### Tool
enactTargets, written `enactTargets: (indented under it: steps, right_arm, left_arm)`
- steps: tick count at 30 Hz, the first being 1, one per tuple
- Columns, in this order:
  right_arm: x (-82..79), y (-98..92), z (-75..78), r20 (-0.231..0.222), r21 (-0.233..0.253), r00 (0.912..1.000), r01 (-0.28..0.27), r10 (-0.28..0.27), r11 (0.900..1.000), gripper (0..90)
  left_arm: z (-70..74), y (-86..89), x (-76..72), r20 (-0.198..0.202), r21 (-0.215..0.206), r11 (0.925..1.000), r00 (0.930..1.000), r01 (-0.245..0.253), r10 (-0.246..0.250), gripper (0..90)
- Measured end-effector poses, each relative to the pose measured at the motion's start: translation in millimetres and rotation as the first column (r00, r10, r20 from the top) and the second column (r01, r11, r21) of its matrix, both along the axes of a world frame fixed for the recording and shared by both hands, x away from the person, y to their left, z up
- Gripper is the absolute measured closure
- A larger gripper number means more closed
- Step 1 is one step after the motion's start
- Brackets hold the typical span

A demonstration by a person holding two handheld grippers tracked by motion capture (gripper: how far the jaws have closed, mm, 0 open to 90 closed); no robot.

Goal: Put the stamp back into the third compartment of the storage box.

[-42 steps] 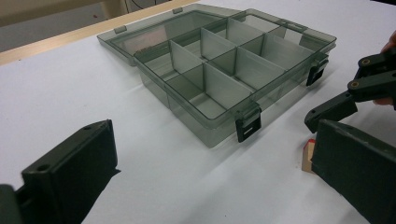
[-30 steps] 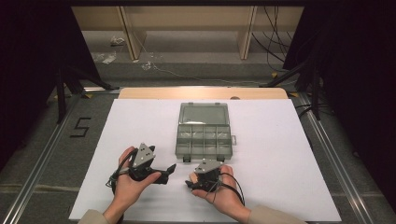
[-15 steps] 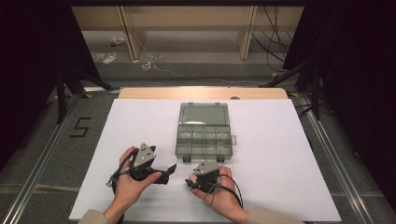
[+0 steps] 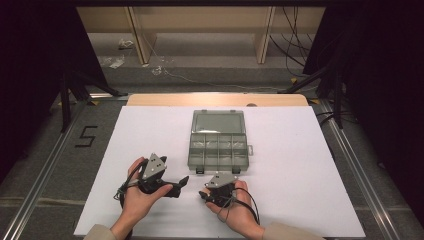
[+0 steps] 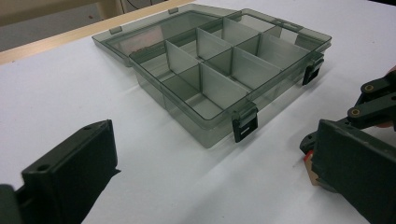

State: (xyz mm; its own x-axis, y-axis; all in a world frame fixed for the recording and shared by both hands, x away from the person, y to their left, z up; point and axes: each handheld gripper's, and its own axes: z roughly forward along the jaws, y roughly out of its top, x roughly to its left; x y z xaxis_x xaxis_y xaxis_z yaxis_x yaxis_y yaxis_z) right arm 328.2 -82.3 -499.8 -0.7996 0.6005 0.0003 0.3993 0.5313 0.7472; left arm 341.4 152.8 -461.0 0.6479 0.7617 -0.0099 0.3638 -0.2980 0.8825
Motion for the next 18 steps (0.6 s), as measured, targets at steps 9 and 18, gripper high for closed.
enactTargets:
  steps: [9,18]
  right_arm:
    - [2.5,-2.1,0.7,-0.023,0.014,0.9997,-0.003,0.003,1.0,67.0]
    - [4.5,-4.4,4.2,-0.028,0.031,0.9996,-0.005,0.006,1.0,67.0]
  left_arm:
    - [0.2,0.6,0.0,0.002,-0.002,1.0,1.0,-0.002,0.002,0.0]
    - [0.8,1.5,-0.2,0.003,-0.007,0.9999,0.9999,-0.01,0.01,0.0]
